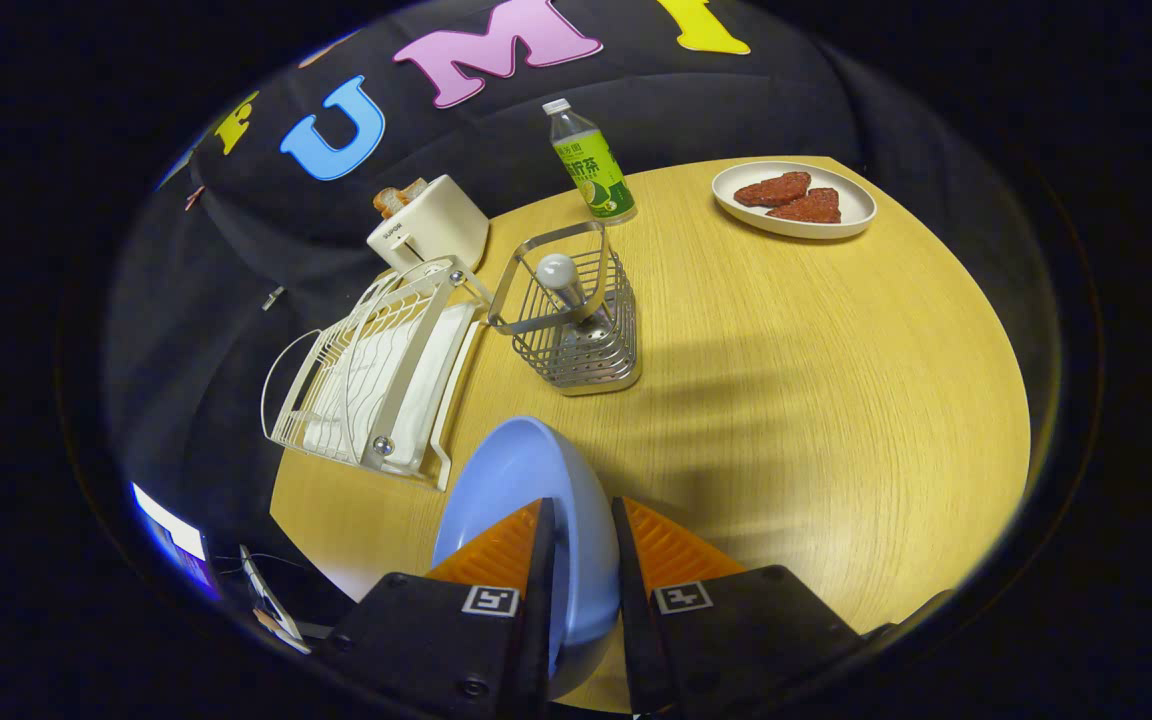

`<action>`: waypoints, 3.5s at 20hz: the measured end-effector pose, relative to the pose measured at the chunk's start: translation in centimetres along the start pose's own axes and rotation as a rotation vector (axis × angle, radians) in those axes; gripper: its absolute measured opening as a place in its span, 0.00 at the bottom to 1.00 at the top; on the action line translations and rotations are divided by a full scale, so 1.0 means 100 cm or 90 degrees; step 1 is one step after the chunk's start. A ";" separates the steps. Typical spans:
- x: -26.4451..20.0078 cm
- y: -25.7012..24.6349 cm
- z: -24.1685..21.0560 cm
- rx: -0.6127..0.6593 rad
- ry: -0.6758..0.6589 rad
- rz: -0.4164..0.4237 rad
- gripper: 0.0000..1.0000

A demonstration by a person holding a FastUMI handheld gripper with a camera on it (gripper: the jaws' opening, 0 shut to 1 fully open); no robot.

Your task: Take the plate from the dish rack, then take the spoon from the basket and place it into the plate.

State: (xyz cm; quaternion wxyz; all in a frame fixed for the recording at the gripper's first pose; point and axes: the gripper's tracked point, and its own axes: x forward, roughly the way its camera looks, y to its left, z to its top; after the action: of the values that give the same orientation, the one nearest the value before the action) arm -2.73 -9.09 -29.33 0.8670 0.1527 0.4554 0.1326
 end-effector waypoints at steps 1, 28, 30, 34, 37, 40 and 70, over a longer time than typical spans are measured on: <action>-0.001 -0.003 0.002 -0.014 -0.008 -0.003 0.37; 0.008 0.015 0.157 -0.194 -0.411 -0.007 0.94; 0.014 0.016 0.160 -0.203 -0.416 -0.008 0.83; 0.028 0.016 0.157 -0.217 -0.410 -0.007 0.76; 0.037 0.013 0.153 -0.233 -0.399 -0.014 0.55; 0.047 0.006 0.154 -0.221 -0.389 -0.030 0.52; 0.021 0.038 0.169 -0.268 -0.393 -0.034 0.20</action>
State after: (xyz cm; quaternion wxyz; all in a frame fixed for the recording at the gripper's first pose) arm 12.12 -7.24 -20.31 0.9791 -0.0081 0.1389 0.1484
